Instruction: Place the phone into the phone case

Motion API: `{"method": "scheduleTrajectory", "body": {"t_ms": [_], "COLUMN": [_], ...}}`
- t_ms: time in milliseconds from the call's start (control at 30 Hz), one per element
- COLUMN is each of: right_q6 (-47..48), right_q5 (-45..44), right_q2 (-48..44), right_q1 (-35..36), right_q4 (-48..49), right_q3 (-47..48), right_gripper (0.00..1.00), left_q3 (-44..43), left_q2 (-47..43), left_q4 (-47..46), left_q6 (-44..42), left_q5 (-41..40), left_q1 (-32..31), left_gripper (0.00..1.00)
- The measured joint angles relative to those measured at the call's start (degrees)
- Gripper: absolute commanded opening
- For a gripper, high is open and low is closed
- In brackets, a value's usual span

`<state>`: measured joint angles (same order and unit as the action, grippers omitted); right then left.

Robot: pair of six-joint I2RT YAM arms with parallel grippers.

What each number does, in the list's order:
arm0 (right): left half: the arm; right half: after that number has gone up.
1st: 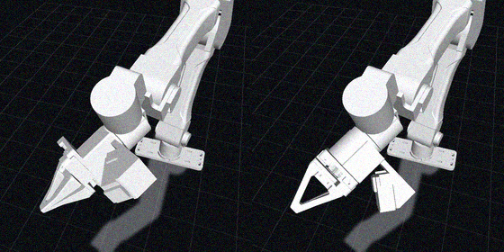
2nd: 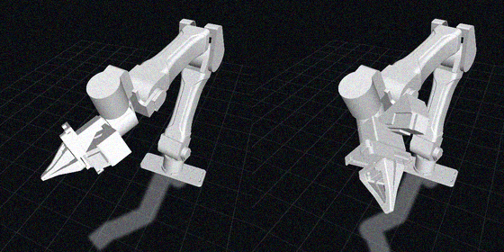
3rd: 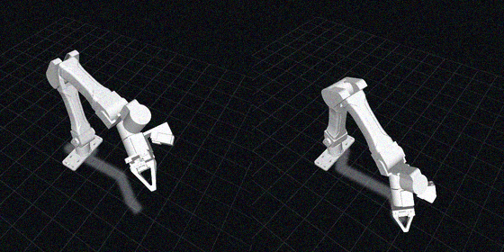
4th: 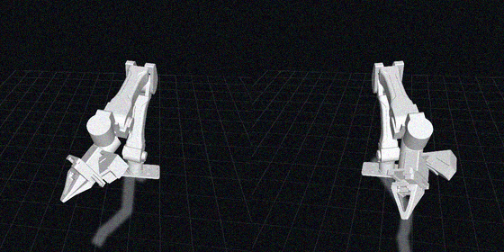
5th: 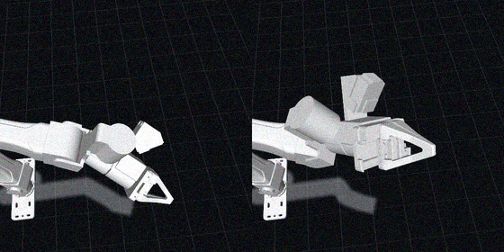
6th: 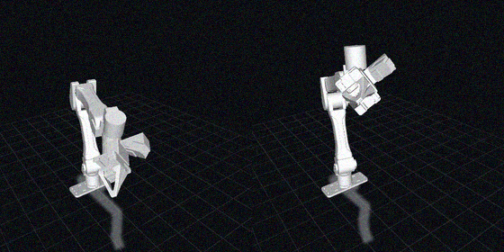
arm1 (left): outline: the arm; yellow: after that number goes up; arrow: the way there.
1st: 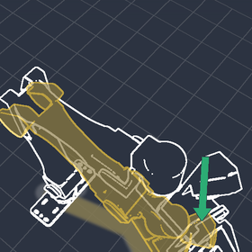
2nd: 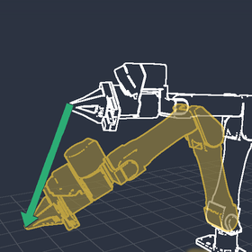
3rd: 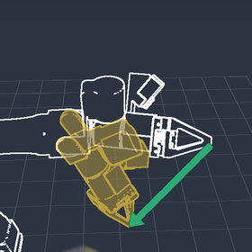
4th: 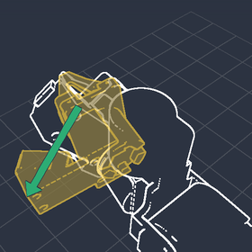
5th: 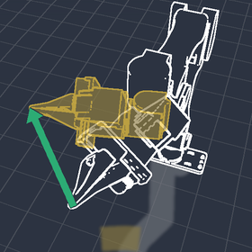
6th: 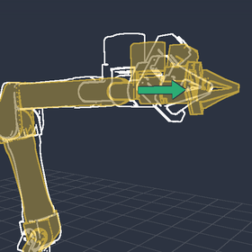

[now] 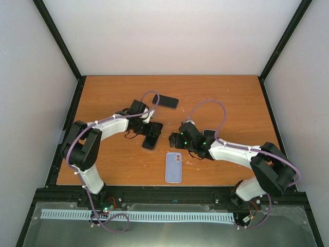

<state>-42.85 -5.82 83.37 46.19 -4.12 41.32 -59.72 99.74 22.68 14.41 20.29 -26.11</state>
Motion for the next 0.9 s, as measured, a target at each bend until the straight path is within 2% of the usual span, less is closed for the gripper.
{"method": "scheduleTrajectory", "body": {"t_ms": [100,300,500,600,767,900], "right_q6": [0.09,0.17,0.28,0.31,-0.07,-0.55], "right_q5": [0.00,0.00,-0.02,-0.02,0.02,0.13], "right_q2": [0.00,-0.09,-0.96,-1.70,-2.84,-3.65], "right_q1": [-0.02,-0.44,-0.52,-0.55,-0.55,-0.57], "right_q4": [0.04,0.00,-0.24,-0.46,-0.83,-0.85], "right_q3": [-0.02,-0.02,-0.07,-0.28,-0.46,-1.18], "right_gripper": [0.90,0.90,0.90,0.90,0.97,0.93], "left_q3": [-0.02,-0.02,-0.02,0.00,0.00,0.39], "left_q2": [0.66,1.07,0.63,-0.28,-3.10,-4.20], "left_q4": [0.00,0.02,-0.44,-0.42,-0.37,-0.57], "left_q6": [-0.07,0.04,0.46,0.98,3.34,5.20], "left_q5": [0.04,-0.74,-1.25,-1.33,-4.76,-6.99], "left_q1": [0.00,0.00,-0.04,-0.04,0.04,0.50], "left_gripper": [0.68,0.85,0.91,0.92,0.90,0.79]}}
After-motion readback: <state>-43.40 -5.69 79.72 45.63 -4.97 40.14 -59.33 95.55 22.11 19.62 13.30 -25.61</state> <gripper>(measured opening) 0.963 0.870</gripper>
